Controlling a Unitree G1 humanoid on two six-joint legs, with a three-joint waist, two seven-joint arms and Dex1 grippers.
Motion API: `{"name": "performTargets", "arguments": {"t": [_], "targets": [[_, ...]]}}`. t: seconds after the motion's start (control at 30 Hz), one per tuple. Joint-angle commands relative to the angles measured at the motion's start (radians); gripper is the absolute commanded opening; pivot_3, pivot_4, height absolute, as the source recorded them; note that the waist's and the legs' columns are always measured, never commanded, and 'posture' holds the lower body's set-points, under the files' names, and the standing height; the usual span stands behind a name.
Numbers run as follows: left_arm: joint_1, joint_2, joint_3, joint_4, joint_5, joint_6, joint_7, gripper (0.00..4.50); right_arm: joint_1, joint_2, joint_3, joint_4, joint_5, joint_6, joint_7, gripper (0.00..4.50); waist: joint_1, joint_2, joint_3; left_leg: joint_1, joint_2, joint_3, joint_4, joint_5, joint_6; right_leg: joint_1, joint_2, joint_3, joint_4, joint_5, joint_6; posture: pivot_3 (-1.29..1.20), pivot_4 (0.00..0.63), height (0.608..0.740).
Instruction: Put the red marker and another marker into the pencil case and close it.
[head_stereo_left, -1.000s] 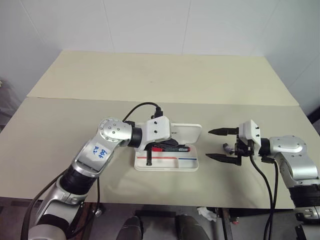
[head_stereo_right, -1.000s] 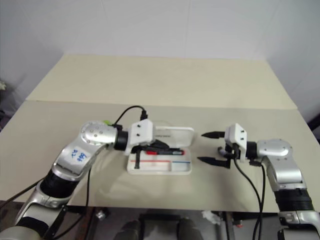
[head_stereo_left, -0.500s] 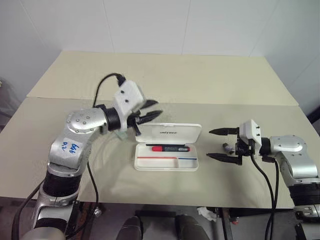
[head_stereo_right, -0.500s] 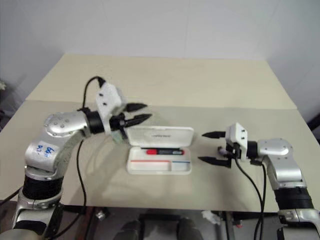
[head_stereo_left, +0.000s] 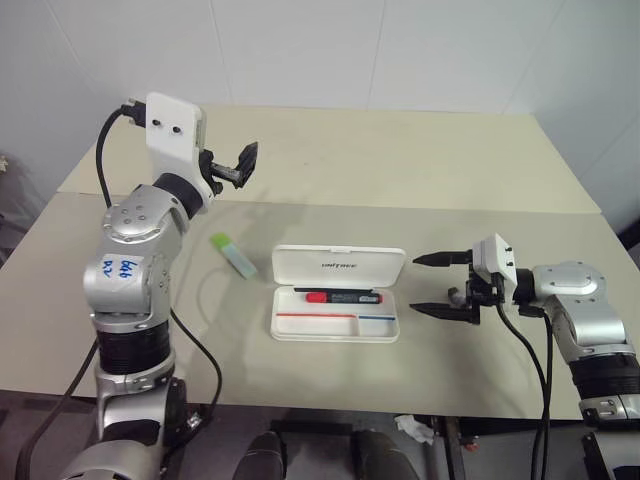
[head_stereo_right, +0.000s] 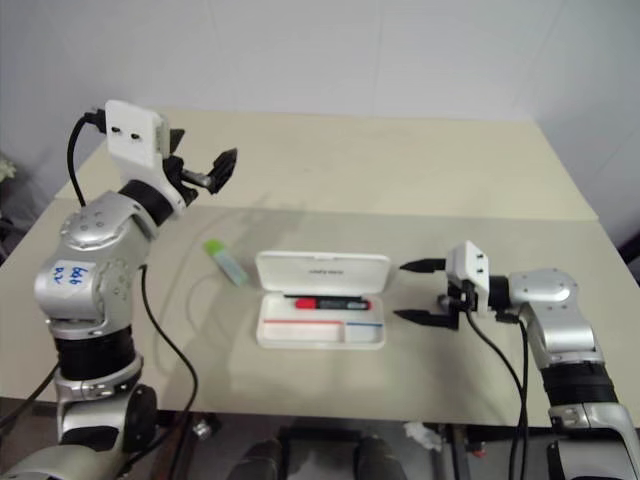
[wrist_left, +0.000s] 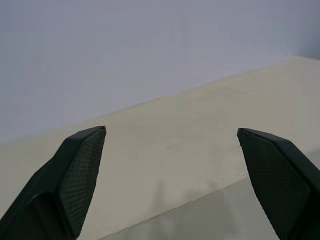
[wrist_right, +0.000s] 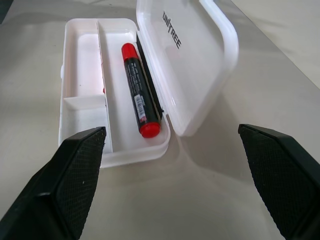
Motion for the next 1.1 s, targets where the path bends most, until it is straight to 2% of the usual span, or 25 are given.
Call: {"name": "performTargets", "arguments": {"t": [0.03,0.3,0.4,0.47,0.77,1.1], "targets": [[0.005,-0.087,0.032,0.0,0.036,-0.002,0.146,4.48,-0.011,-0.01,-0.023,0.001,0.017,-0.018,0.024,4.5,0.001,0.0,0.0,0.0,0.0,0.0,0.0,0.0,0.0,0.0,0.0,0.0,0.0,0.0,0.0,0.0,0.15,0.74],[-0.056,-0.32,0.127,0.078,0.036,0.111,0.412,4.48,0.006,-0.018,-0.033,-0.016,0.021,-0.004,0.021,4.5,0.0,0.0,0.0,0.0,0.0,0.0,0.001,0.0,0.0,0.0,0.0,0.0,0.0,0.0,0.001,0.0,0.15,0.74],[-0.114,-0.375,0.189,0.148,0.049,0.223,0.521,4.48,0.012,-0.015,-0.032,-0.026,0.021,0.001,0.013,4.5,-0.001,0.0,0.0,0.0,-0.001,0.0,0.001,0.0,0.0,0.0,0.0,0.0,0.0,0.001,0.001,0.0,0.15,0.74],[-0.146,-0.389,0.204,0.183,0.052,0.301,0.553,4.48,0.014,-0.014,-0.032,-0.028,0.021,0.001,0.008,4.5,-0.002,-0.001,0.0,0.0,-0.001,0.0,0.001,0.0,-0.001,0.0,0.0,0.0,0.0,0.001,0.001,0.0,0.15,0.74],[-0.186,-0.47,0.294,0.23,0.065,0.454,0.676,4.48,0.036,-0.017,-0.038,-0.044,0.021,0.0,-0.019,4.5,-0.001,-0.001,0.0,0.0,-0.001,0.0,0.001,0.0,-0.002,0.0,0.001,0.0,-0.001,0.001,0.001,0.0,0.15,0.74],[-0.153,-0.459,0.318,0.222,0.1,0.543,0.694,4.48,0.033,-0.018,-0.036,-0.038,0.019,-0.002,-0.034,4.5,0.0,-0.001,0.0,0.0,-0.001,0.0,0.001,0.0,-0.002,0.0,0.001,0.0,-0.001,0.001,0.002,0.0,0.15,0.74]]}}
